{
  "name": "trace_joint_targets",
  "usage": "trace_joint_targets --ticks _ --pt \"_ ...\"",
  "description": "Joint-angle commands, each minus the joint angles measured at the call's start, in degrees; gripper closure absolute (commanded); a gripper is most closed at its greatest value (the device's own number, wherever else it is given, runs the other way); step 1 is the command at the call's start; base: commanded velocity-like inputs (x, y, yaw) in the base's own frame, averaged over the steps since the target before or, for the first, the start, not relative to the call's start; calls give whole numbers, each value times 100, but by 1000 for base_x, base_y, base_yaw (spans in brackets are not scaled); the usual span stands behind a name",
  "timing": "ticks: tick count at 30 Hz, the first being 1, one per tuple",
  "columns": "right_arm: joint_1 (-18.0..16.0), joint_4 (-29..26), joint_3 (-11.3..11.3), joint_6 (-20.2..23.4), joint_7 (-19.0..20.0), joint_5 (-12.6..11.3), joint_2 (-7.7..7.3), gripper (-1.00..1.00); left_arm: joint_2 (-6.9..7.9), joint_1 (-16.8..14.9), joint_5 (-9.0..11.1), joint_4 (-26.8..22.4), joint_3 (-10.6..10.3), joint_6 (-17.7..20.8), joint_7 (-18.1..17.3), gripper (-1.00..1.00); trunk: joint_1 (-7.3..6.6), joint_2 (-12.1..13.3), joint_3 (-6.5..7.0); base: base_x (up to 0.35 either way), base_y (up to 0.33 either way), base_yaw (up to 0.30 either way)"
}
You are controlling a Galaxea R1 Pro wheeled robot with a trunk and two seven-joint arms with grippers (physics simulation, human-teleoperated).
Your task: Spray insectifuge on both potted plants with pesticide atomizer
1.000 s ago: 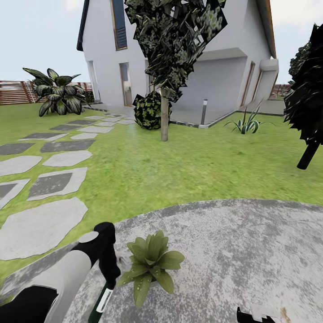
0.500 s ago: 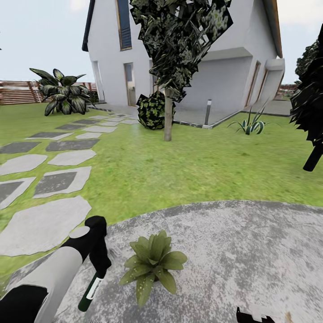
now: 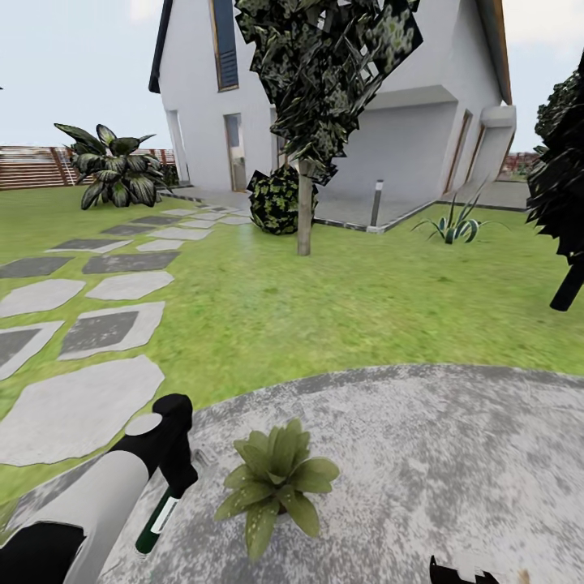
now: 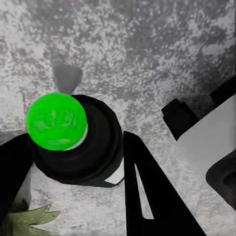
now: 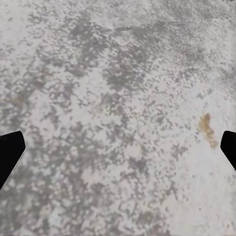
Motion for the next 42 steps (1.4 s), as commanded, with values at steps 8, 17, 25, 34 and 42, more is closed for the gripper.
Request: trace_joint_targets --ticks 8,17,25,34,42 --pt "-3 -15 50 -22 -18 -63 16 -100 -111 263 -71 -25 -41 55 -22 100 2 -2 -6 187 -45 61" --pt "-3 -15 50 -17 -18 -63 18 -100 -119 348 -62 -90 -38 55 -12 100 2 -2 -6 1 0 150" --pt "-3 -14 50 -17 -18 -63 26 -100 -160 325 -73 -133 -50 55 39 100 2 -2 -6 0 0 2" --pt "-3 -15 50 -17 -18 -63 26 -100 -549 94 -71 -518 -51 75 -236 100 2 -2 -6 0 0 0" --pt "-3 -23 50 -17 -18 -63 27 -100 -638 -612 -1787 -448 -41 63 -828 100 2 -2 -6 0 0 151"
